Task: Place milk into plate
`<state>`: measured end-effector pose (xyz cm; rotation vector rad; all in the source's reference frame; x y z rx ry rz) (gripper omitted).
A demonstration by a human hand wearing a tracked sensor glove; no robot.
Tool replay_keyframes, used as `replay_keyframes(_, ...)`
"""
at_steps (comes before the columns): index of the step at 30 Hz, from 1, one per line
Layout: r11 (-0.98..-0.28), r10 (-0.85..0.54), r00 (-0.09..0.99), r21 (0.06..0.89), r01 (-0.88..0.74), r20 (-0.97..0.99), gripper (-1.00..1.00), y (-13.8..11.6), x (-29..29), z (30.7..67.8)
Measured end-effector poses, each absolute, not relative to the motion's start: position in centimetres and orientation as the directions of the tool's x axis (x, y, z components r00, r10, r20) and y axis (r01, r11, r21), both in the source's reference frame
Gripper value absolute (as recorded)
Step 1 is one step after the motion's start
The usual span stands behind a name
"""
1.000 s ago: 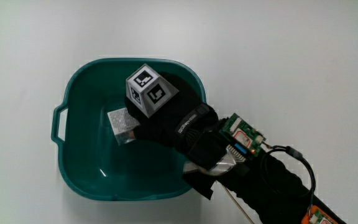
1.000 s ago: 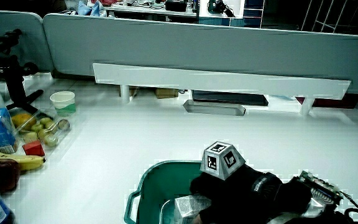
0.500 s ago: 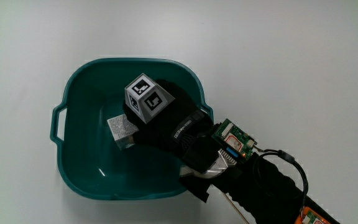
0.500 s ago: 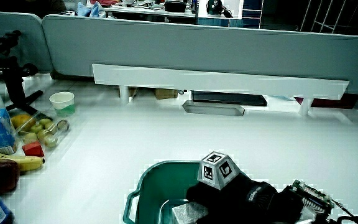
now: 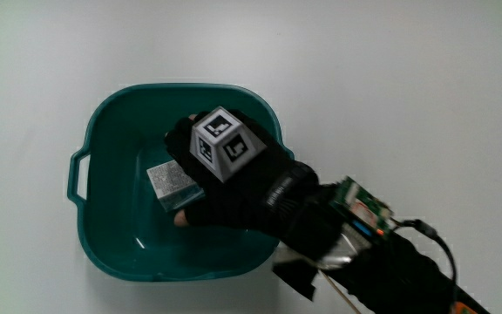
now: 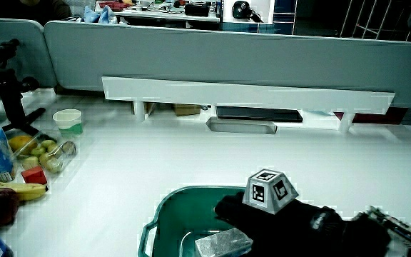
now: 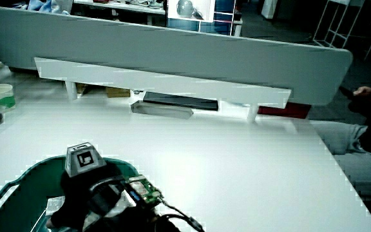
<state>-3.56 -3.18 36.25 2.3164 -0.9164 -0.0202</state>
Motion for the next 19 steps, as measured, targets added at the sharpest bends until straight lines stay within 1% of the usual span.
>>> replay_keyframes(1, -0.594, -0.615, 0.767, 0.533, -0.603, 0.182, -0.71, -2.9, -3.1, 35.5)
replay_keyframes(3, -0.563, -0.641, 0.74, 0.529, -0.635, 0.205, -0.86, -2.3, -2.3, 34.4)
replay_keyframes(4, -0.579, -0.637, 0.747, 0.523, -0.626, 0.189, -0.93, -2.1, -2.0, 33.8)
replay_keyframes(5, -0.602, -0.641, 0.749, 0.496, -0.625, 0.167, -1.0, -1.8, -1.6, 33.4)
replay_keyframes(6, -0.488, -0.658, 0.719, 0.602, -0.632, 0.223, -1.0, -1.4, -1.2, 33.9)
replay_keyframes(7, -0.568, -0.637, 0.749, 0.545, -0.616, 0.182, -1.0, -1.2, -0.6, 33.0)
replay_keyframes(8, -0.608, -0.634, 0.759, 0.512, -0.606, 0.145, -1.0, -0.9, -0.2, 32.8)
replay_keyframes(9, -0.459, -0.667, 0.707, 0.62, -0.637, 0.232, -1.0, -0.5, 0.2, 33.3)
replay_keyframes(10, -0.61, -0.635, 0.757, 0.499, -0.615, 0.156, -1.0, -0.4, 0.8, 32.4)
replay_keyframes(11, -0.498, -0.667, 0.714, 0.586, -0.639, 0.212, -1.0, 0.0, 1.2, 32.6)
replay_keyframes(13, -0.481, -0.676, 0.697, 0.571, -0.665, 0.241, -1.0, 0.5, 2.0, 31.8)
replay_keyframes(14, -0.493, -0.677, 0.697, 0.557, -0.669, 0.237, -1.0, 0.6, 2.4, 31.2)
replay_keyframes(19, -0.434, -0.639, 0.723, 0.654, -0.62, 0.262, -1.0, 1.8, 4.6, 29.2)
